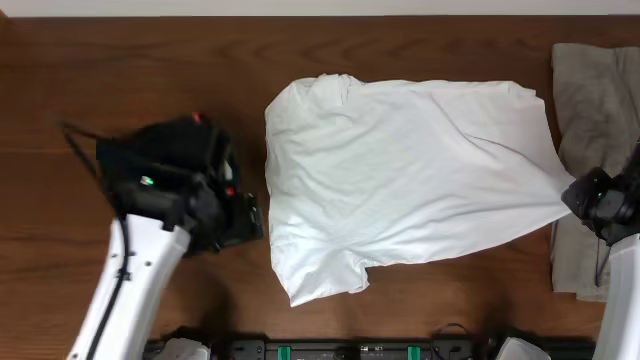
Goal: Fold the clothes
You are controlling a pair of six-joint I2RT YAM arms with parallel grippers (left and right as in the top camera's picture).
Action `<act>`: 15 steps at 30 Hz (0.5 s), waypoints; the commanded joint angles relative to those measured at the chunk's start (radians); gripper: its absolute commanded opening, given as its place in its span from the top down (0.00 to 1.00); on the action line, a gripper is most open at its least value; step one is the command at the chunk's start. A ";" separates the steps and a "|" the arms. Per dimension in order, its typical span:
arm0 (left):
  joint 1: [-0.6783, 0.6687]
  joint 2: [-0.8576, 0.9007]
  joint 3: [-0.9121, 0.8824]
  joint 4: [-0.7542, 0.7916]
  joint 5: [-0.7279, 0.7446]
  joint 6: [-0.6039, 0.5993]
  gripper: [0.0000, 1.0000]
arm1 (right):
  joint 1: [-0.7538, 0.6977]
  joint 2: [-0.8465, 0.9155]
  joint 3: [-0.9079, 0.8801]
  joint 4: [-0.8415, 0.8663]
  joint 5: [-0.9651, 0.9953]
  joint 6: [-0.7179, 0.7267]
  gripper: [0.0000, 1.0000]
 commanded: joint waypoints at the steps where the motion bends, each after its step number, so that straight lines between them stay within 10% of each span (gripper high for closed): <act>1: -0.030 -0.014 -0.146 0.071 0.098 -0.040 0.16 | -0.002 0.006 0.010 0.004 -0.023 -0.010 0.95; 15: -0.163 0.084 -0.520 0.469 0.299 -0.119 0.16 | -0.002 0.043 0.010 0.006 -0.042 -0.010 0.96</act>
